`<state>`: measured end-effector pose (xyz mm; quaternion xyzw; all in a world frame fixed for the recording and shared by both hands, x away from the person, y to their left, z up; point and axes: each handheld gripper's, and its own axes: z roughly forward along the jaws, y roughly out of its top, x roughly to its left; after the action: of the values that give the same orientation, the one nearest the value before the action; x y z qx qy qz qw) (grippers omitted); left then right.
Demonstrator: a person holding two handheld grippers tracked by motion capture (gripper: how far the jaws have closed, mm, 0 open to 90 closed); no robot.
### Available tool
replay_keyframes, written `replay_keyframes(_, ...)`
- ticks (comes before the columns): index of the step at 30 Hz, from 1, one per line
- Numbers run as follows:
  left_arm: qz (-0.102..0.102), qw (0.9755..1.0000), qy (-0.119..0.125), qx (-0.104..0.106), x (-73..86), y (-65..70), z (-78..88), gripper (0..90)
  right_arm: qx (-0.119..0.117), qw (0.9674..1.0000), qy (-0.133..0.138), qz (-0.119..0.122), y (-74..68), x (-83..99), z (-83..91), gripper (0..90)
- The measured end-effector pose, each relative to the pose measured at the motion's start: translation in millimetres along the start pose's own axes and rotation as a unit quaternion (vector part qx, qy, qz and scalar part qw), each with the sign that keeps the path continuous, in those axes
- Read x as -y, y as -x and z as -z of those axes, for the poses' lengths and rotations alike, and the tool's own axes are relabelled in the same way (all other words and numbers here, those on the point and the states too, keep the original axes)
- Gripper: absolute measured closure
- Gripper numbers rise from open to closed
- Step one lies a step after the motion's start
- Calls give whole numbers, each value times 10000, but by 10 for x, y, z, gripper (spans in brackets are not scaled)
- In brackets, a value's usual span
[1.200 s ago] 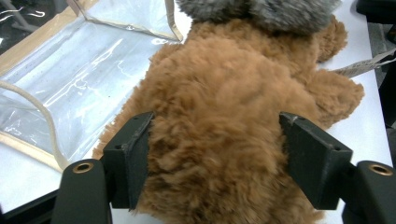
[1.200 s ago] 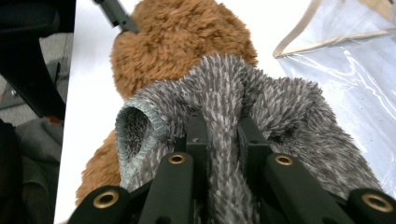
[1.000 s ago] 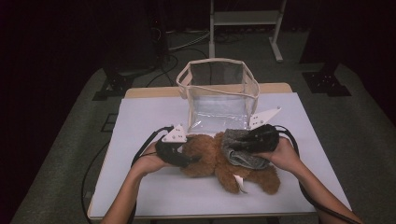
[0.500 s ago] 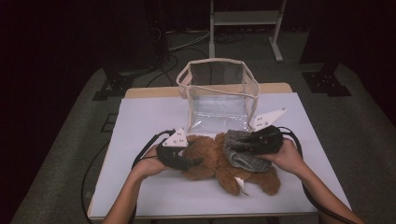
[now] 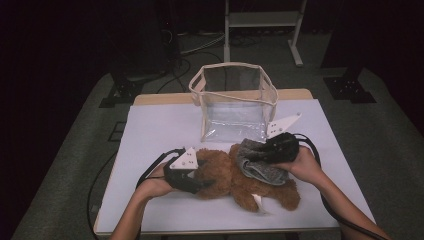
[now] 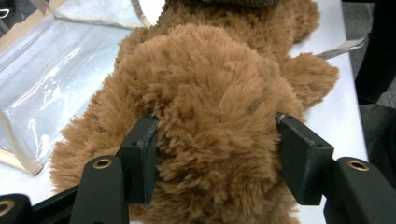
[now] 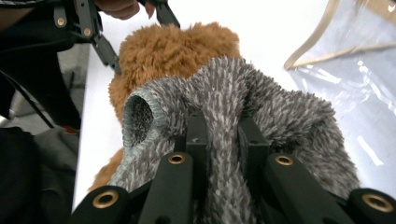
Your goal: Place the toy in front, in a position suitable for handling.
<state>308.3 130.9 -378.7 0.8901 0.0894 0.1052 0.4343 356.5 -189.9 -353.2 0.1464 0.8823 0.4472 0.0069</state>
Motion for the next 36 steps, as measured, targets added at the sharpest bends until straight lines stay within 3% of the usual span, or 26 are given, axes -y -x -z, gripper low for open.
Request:
replay_keyframes(3,31,9999,131,-88,-92,-56,22,259,-191,9998,-56,-24,-50,35,13,776)
replay_keyframes(8,-58,10000,-75,24,-145,-58,-96,322,-203,9996,-146,153,-67,-116,-47,776)
replay_keyframes(11,-143,9997,-163,124,-140,-11,-98,344,-248,9991,-293,176,-9,-268,-235,776)
replay_keyframes(15,-252,9993,-243,120,-102,27,-76,347,-297,9989,-337,147,57,-305,-345,776)
replay_keyframes(18,-245,9994,-200,132,-66,32,-59,350,-298,9990,-317,95,70,-263,-315,776)
replay_keyframes(23,-211,9997,-136,80,-43,8,-45,349,-10,9998,-173,-100,78,-27,67,776)
replay_keyframes(24,-211,9997,-136,80,-43,8,-45,345,-10,9998,-173,-100,78,-27,67,776)
replay_keyframes(25,-178,9998,-66,86,-54,-15,-38,333,95,9996,-102,-237,103,96,224,776)
replay_keyframes(28,-160,9999,-12,55,-76,-38,-25,211,237,9989,-7,-414,130,271,404,776)
replay_keyframes(29,-124,9999,-2,20,-83,-51,-22,211,237,9989,-7,-414,130,271,404,776)
replay_keyframes(30,-71,10000,-34,8,-84,-63,-22,139,248,9983,35,-531,135,357,468,776)
replay_keyframes(33,-16,9999,-135,1,-22,-65,-53,89,279,9978,107,-586,144,439,521,776)
replay_keyframes(36,18,10000,-81,11,36,-54,-78,67,329,9970,168,-686,164,513,563,775)
